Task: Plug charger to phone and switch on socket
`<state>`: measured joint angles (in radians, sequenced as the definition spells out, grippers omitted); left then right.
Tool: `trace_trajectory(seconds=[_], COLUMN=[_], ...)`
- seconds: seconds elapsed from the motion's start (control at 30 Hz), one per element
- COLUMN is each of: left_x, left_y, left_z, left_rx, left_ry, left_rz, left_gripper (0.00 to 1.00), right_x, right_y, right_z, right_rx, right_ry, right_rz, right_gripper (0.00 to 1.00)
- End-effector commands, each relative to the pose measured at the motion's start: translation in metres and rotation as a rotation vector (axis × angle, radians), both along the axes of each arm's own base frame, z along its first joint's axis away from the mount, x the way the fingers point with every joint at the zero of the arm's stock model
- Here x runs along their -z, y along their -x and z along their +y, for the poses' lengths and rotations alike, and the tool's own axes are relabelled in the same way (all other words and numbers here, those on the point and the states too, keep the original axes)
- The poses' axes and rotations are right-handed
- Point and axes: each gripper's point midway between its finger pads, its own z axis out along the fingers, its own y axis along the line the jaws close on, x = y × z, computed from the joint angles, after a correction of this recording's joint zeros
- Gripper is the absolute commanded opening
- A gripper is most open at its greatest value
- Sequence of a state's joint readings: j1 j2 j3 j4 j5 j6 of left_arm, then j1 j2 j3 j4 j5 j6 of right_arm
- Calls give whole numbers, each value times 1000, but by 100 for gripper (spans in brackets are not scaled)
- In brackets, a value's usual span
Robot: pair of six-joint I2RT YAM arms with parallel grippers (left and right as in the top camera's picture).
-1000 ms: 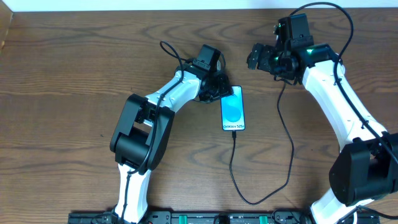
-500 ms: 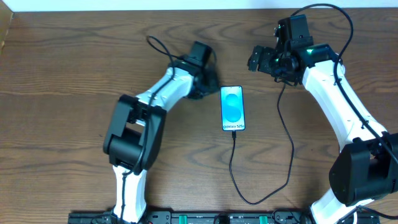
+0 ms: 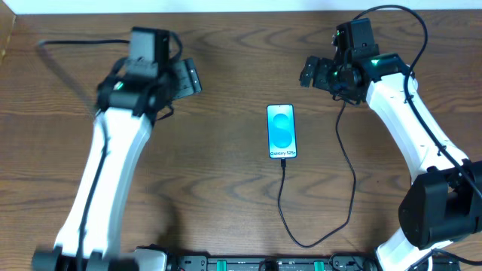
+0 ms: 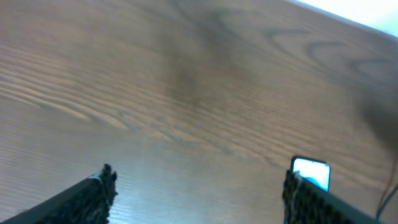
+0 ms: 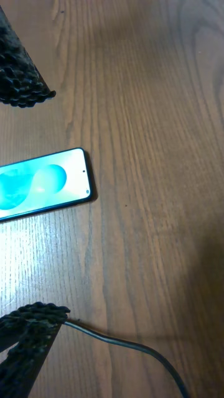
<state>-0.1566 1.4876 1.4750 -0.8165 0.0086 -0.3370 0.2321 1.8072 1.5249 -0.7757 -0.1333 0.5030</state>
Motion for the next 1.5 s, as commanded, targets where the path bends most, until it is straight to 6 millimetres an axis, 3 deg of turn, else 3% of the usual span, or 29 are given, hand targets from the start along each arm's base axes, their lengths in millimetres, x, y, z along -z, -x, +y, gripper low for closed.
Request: trace_trajectory(seconds=[0.0, 0.1, 0.23, 0.57, 0.67, 0.83, 1.0, 1.17, 1.33, 1.47], left_x=[-40, -67, -80, -77, -77, -77, -77, -77, -77, -77], left_y=[20, 33, 41, 39, 39, 39, 39, 39, 39, 39], left_z=[13, 15, 16, 16, 16, 16, 16, 16, 16, 16], left_rx=[-17, -19, -20, -20, -20, -20, -20, -20, -20, -20], left_ry=[-35, -23, -17, -18, -18, -18, -18, -18, -18, -18], left_rz=[-103, -179, -217, -209, -209, -209, -209, -209, -209, -209], left_gripper=[89, 89, 90, 90, 90, 90, 90, 90, 90, 90], right_x=[-4, -4, -4, -4, -8, -34, -90, -136, -145, -132], right_y=[0, 0, 0, 1, 0, -3, -5, 4, 20, 25], right_z=[0, 0, 0, 1, 1, -16, -59, -136, -213, -246], right_rx=[-12, -12, -12, -20, -92, -154, -186, -127, -59, -148], right_ry=[14, 14, 14, 13, 50, 84, 37, 49, 88, 103], right_rz=[-13, -13, -13, -14, -41, -61, -103, -155, -179, -206], right_gripper=[99, 99, 99, 99, 99, 99, 99, 99, 99, 99])
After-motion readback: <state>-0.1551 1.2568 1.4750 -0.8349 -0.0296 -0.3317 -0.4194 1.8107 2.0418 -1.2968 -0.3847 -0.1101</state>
